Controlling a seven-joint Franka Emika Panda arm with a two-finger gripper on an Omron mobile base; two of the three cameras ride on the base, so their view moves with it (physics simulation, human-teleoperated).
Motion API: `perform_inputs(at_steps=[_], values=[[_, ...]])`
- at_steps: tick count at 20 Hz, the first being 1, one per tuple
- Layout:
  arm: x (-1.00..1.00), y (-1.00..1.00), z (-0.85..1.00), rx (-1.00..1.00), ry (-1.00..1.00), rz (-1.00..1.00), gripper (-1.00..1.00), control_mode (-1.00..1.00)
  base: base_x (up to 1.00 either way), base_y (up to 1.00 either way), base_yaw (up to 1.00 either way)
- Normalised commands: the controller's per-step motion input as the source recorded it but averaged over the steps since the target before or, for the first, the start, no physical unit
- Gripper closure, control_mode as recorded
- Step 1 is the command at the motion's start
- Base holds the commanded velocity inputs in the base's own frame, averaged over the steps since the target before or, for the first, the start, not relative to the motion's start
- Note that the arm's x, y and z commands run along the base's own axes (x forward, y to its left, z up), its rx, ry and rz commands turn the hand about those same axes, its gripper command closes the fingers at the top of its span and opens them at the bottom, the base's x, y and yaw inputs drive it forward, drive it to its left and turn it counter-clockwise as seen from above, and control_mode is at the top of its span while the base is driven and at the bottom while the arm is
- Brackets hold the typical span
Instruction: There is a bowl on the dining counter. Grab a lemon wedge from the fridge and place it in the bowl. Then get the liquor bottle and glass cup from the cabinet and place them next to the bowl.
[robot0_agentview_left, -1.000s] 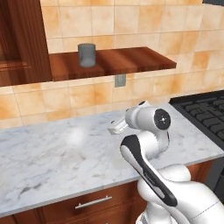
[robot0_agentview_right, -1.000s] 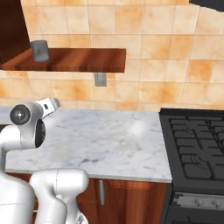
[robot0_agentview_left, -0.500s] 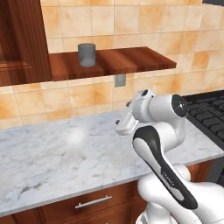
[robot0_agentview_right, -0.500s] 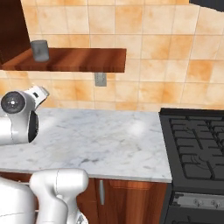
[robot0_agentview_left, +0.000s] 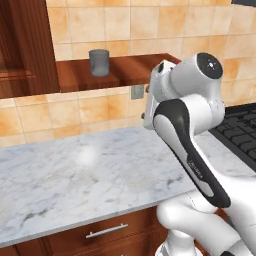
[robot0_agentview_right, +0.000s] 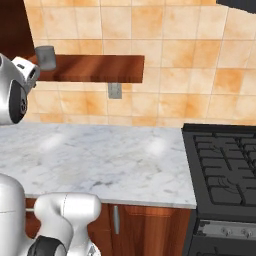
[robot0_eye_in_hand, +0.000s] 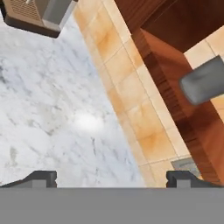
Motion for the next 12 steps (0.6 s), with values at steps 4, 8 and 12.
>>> perform_inputs(at_steps=[4, 8, 12], values=[[0.40, -0.21, 0.42, -0.21, -0.22, 0.25, -1.00, -1.00, 0.00, 0.00, 0.00], [0.53, 0.00, 0.36, -0.05, -0.08, 0.30, -1.00, -1.00, 0.00, 0.00, 0.00], [0.55, 0.02, 0.18, -0.02, 0.00, 0.26, -1.00, -1.00, 0.00, 0.00, 0.00]])
